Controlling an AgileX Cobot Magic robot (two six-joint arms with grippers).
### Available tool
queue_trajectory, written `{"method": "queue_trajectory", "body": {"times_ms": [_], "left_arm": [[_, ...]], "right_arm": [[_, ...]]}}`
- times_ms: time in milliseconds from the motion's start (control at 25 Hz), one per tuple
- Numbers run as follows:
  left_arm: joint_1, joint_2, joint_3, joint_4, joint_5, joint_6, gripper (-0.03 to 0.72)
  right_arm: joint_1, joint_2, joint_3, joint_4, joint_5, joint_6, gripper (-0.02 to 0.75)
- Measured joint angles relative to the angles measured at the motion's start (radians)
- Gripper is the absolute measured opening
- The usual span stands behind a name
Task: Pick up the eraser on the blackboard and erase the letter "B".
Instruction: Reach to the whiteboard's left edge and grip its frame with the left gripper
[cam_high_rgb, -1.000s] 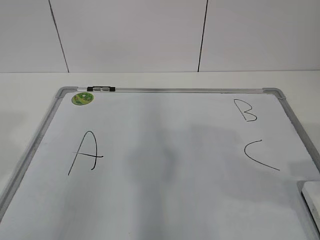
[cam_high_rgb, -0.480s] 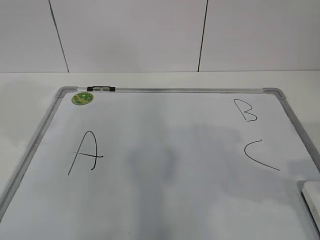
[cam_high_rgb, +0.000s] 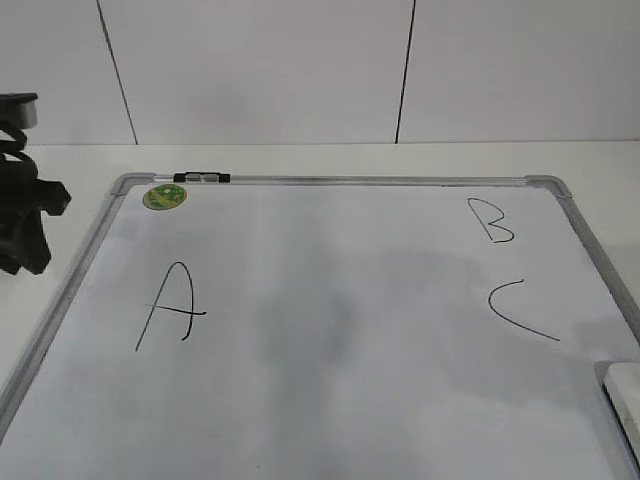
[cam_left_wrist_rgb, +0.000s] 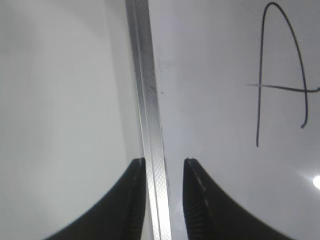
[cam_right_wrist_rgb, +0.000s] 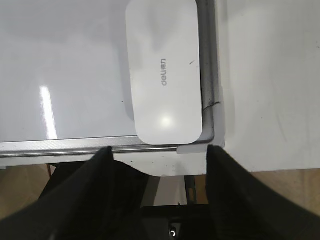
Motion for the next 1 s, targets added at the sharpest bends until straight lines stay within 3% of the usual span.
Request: {"method": "queue_trajectory", "body": {"times_ms": [560,1000], "left_arm": [[0.000,0.160,-0.002,0.023,-0.210,0.000,0.203],[0.000,0.224,-0.004,0.058,-0.235,0.000,0.202]], "right_arm": [[0.000,0.000,0.000,0.000,0.000,0.002,0.458],[0.000,0.004,0.000,0.000,0.000,0.002,0.458]]}}
